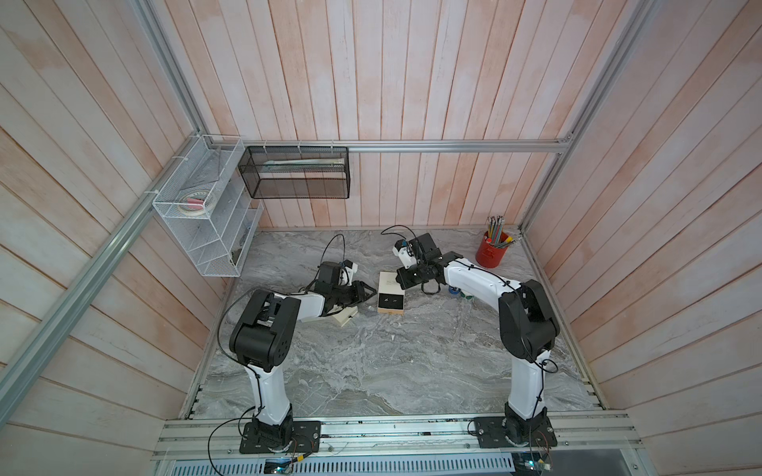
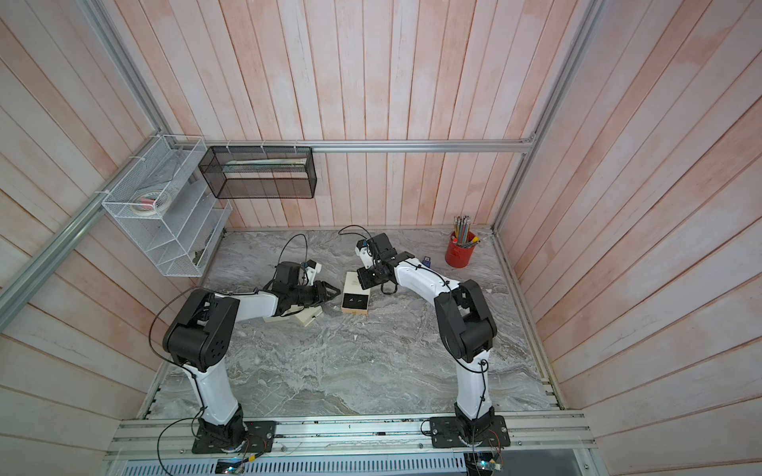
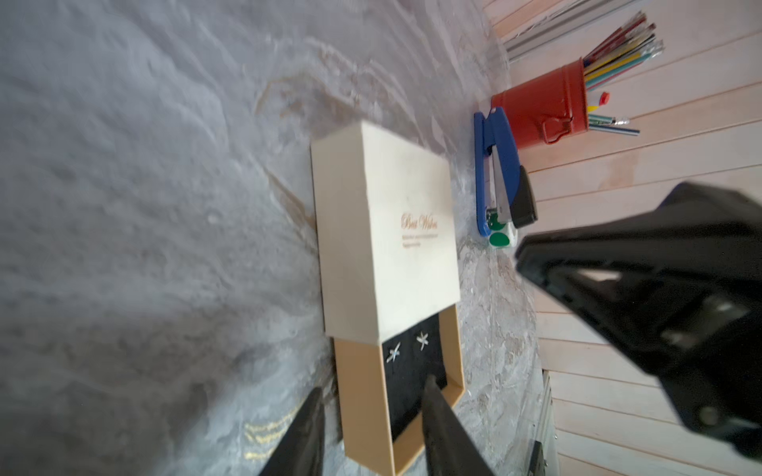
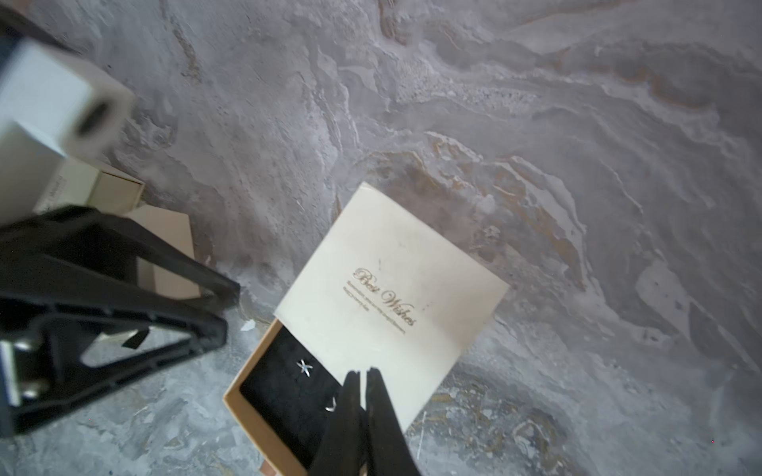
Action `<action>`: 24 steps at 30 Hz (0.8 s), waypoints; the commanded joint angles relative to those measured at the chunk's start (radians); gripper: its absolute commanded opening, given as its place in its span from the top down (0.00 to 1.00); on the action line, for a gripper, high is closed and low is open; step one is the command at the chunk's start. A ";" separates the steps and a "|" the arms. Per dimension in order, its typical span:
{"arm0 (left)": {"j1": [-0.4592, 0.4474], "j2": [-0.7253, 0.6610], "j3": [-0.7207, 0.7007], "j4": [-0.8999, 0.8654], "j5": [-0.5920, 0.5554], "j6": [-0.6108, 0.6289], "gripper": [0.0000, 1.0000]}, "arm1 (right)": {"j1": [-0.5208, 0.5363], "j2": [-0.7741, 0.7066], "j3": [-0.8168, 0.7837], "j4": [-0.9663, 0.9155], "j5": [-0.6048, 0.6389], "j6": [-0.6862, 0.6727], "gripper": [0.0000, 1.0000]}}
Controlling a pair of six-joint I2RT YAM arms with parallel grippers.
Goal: Place the earrings into the drawer-style jewelry box
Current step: Insert the earring into the inner lining, then close the drawer of the jewelry box.
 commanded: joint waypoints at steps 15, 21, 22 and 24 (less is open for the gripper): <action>-0.051 0.478 0.900 -0.477 0.003 0.306 0.37 | 0.091 -0.279 -0.425 0.078 -0.111 0.159 0.62; -0.067 0.546 0.958 -0.550 0.041 0.330 0.37 | 0.119 -0.245 -0.441 0.163 -0.183 0.209 0.65; -0.069 0.551 0.959 -0.558 0.043 0.335 0.37 | 0.120 -0.240 -0.441 0.177 -0.189 0.216 0.68; -0.070 0.562 0.958 -0.579 0.044 0.347 0.37 | 0.120 -0.224 -0.438 0.199 -0.191 0.233 0.75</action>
